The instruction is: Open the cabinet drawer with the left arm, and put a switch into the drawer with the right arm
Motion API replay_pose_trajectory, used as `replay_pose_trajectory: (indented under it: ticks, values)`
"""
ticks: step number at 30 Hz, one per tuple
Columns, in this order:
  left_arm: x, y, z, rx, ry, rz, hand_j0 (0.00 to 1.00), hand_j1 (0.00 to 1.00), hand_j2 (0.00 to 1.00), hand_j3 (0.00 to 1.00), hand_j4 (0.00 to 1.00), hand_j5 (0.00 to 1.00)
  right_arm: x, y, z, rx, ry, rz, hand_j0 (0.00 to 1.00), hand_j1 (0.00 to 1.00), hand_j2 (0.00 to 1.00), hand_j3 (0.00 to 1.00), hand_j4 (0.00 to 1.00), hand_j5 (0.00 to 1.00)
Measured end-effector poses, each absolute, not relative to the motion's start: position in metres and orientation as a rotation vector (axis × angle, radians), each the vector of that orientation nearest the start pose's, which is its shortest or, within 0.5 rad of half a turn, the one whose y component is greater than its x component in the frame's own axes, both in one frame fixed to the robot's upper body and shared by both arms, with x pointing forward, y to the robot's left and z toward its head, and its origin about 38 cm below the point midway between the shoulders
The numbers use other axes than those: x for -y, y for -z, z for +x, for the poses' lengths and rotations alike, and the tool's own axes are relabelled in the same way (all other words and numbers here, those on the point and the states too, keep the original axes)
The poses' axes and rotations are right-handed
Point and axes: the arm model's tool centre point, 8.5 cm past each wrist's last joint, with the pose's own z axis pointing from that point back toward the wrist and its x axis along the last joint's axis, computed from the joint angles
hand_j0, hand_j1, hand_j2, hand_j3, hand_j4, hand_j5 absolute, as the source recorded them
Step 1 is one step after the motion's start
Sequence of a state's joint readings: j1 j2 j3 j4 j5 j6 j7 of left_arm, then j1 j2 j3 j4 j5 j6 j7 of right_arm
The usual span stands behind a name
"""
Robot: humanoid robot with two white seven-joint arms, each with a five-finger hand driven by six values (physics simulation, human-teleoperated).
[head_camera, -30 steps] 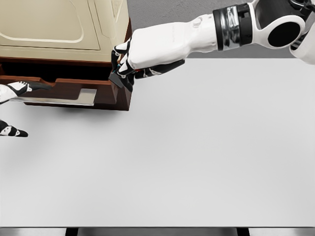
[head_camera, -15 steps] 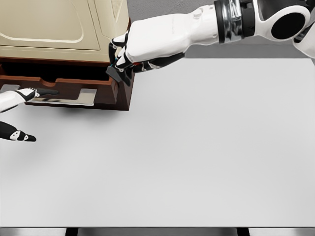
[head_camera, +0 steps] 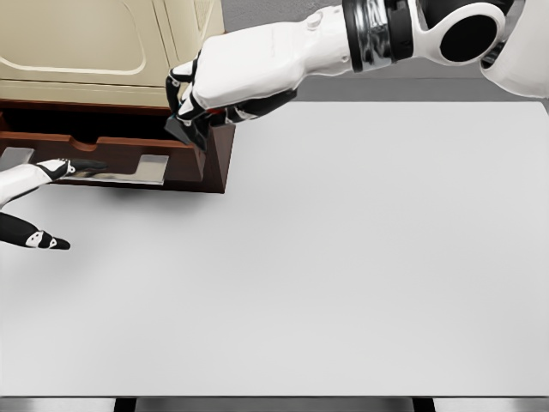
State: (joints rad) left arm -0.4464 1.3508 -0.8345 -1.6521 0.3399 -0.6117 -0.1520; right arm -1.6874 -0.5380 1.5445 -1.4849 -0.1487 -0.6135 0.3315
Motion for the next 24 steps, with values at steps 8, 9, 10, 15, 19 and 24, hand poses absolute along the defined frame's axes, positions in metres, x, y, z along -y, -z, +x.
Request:
replay_pose_trajectory:
  ticks: [8,9,10,15,19,24]
  values:
    - [-0.401,-0.236,0.336,1.565,1.445,0.067,1.00,1.00,1.00,1.00,1.00,1.00,0.033,-0.415,0.425,-1.829,2.519,0.003,0.41,0.41,0.41,0.41,0.41,0.41]
    - [-0.401,-0.236,0.335,1.562,1.444,0.063,1.00,1.00,1.00,1.00,1.00,1.00,0.031,-0.414,0.425,-1.827,2.518,-0.003,0.41,0.41,0.41,0.41,0.41,0.41]
    - [-0.401,-0.236,0.334,1.559,1.445,0.063,1.00,1.00,1.00,1.00,1.00,1.00,0.029,-0.414,0.424,-1.823,2.515,-0.005,0.41,0.41,0.41,0.41,0.41,0.41]
    - [-0.403,-0.239,0.326,1.533,1.473,0.054,1.00,1.00,1.00,1.00,1.00,1.00,0.017,-0.412,0.425,-1.808,2.517,-0.020,0.41,0.41,0.41,0.41,0.41,0.41]
    - [-0.405,-0.242,0.319,1.510,1.484,0.053,1.00,1.00,1.00,1.00,1.00,1.00,0.008,-0.412,0.428,-1.803,2.521,-0.019,0.41,0.41,0.41,0.41,0.41,0.41]
    - [-0.408,-0.246,0.312,1.476,1.526,0.059,1.00,1.00,1.00,1.00,1.00,1.00,-0.003,-0.411,0.432,-1.803,2.524,-0.018,0.41,0.41,0.41,0.41,0.41,0.41]
